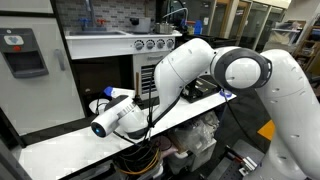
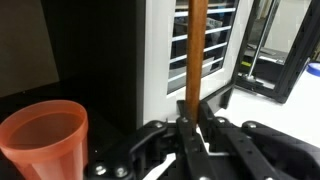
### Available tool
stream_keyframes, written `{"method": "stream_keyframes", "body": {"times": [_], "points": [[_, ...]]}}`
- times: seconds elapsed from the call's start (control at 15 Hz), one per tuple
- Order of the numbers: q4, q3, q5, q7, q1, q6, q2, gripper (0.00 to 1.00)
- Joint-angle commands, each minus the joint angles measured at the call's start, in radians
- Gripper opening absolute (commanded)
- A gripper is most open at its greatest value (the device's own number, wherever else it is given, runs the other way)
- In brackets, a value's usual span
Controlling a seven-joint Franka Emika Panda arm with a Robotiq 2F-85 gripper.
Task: Use the spoon to stir the black cup
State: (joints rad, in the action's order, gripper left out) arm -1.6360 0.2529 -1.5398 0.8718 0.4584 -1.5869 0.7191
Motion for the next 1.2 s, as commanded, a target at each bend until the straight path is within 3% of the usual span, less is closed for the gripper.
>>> {"method": "stream_keyframes", "body": {"times": [0.0, 1.13], "points": [[-0.031, 0.013, -0.006, 0.000, -0.009, -0.031, -0.021, 0.03], [-0.010, 0.052, 0.005, -0.006, 0.008, -0.049, -0.012, 0.03]]}}
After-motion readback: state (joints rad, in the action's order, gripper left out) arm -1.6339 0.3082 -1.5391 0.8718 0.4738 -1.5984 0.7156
